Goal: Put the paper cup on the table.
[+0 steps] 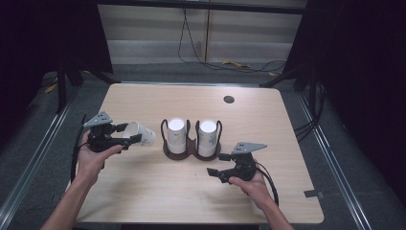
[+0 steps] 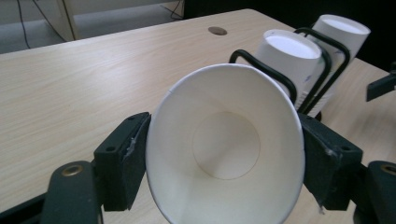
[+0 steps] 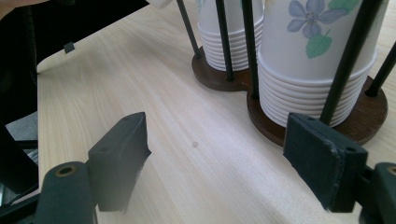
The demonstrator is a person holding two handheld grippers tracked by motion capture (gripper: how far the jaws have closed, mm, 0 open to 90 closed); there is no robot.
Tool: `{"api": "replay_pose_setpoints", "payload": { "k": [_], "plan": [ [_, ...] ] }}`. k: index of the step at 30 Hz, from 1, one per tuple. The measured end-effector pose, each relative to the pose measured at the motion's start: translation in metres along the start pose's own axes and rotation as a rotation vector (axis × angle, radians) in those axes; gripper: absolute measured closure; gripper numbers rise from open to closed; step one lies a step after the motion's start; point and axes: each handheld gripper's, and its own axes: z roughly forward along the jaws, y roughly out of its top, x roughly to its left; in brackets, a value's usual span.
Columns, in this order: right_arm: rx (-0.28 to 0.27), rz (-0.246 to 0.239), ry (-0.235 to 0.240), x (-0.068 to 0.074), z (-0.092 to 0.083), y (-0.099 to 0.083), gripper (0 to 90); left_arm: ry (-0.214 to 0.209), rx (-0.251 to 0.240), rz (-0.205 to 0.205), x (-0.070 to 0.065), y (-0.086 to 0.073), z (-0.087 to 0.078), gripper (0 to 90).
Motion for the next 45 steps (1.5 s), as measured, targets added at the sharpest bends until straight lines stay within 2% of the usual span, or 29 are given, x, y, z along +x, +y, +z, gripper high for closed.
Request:
{"api": "replay_pose_setpoints", "payload": {
  "k": [4,6,8,12,14,15,17,22,27,30,40,45],
  "plan": [
    [0.002,-0.007,0.005,0.001,0.001,0.001,22.4,0.052,0.029,-0.010,0.008,-0.002,0.006,24.8],
    [0.002,-0.012,0.006,0.002,0.001,0.001,22.5,0.059,0.041,-0.022,0.013,-0.003,0.008,24.9],
    [0.003,-0.014,0.007,0.003,0.001,0.001,22.5,0.052,0.074,-0.032,0.017,-0.002,0.011,24.7],
    [0.002,-0.018,0.007,0.006,0.001,0.002,22.6,0.088,0.086,-0.025,0.018,0.000,0.012,24.4],
    [0.004,-0.032,0.010,0.009,0.000,0.002,22.6,0.118,0.108,0.004,0.019,0.002,0.013,24.3],
    [0.004,-0.036,0.011,0.009,0.000,0.002,22.6,0.127,0.106,-0.002,0.020,0.002,0.014,24.1],
    [0.002,-0.034,0.012,0.010,0.000,0.002,22.6,0.125,0.114,-0.006,0.024,0.000,0.016,23.9],
    [0.011,-0.033,0.007,0.008,0.002,0.002,22.7,0.153,0.157,-0.017,0.032,-0.005,0.025,23.8],
    [0.019,-0.030,0.011,0.007,0.004,0.002,22.8,0.180,0.194,-0.024,0.033,-0.007,0.028,23.8],
    [0.027,-0.030,0.012,0.009,0.005,0.001,22.9,0.195,0.209,-0.005,0.033,-0.006,0.030,23.7],
    [0.034,-0.031,0.015,0.010,0.008,0.000,23.1,0.159,0.187,0.003,0.035,-0.009,0.040,21.1],
    [0.037,-0.037,0.019,0.011,0.010,0.000,23.1,0.158,0.177,0.003,0.035,-0.010,0.044,20.9]
  ]
}}
